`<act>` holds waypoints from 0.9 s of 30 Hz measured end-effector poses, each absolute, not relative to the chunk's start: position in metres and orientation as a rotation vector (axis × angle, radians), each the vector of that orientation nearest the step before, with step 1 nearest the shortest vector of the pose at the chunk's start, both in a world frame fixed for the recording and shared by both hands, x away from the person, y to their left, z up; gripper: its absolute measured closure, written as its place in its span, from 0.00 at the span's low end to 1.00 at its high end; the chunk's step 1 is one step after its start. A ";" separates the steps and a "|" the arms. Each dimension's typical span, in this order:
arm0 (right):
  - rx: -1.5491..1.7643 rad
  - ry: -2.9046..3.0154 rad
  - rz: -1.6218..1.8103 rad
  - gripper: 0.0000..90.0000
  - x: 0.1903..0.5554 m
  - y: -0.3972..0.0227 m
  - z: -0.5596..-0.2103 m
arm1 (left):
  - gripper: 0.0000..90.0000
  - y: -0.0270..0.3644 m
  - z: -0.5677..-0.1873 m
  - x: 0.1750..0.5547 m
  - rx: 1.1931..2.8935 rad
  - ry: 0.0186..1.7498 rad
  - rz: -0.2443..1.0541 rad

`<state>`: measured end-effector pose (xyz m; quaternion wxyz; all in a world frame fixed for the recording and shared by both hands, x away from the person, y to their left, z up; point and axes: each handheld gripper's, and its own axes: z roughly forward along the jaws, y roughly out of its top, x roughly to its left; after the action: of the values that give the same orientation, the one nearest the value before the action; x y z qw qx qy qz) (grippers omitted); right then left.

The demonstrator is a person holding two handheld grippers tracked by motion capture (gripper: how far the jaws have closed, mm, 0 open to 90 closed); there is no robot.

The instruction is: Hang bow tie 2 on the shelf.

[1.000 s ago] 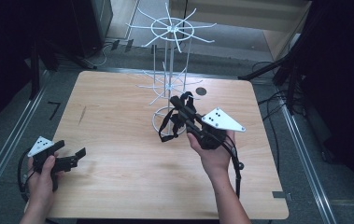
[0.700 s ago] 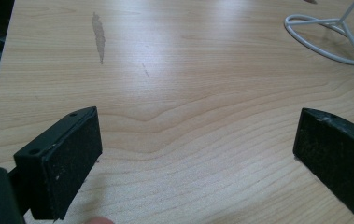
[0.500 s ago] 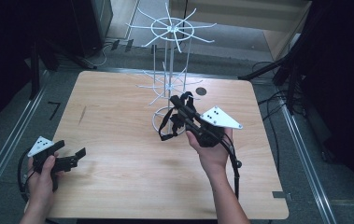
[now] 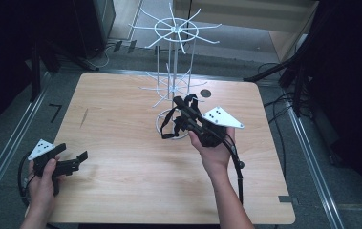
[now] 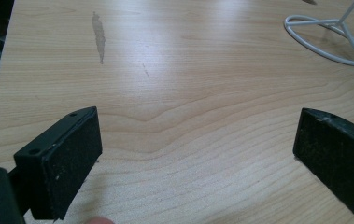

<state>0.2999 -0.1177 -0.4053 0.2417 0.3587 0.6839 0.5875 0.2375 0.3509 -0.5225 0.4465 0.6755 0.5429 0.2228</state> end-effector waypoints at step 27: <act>1.031 1.833 1.574 0.85 0.311 -0.111 -0.414 | 0.02 0.351 -0.523 0.238 1.674 1.344 0.549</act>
<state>0.3115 -0.1105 -0.4143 0.2545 0.3797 0.6748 0.5794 0.2376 0.3510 -0.5225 0.4467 0.6760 0.5426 0.2216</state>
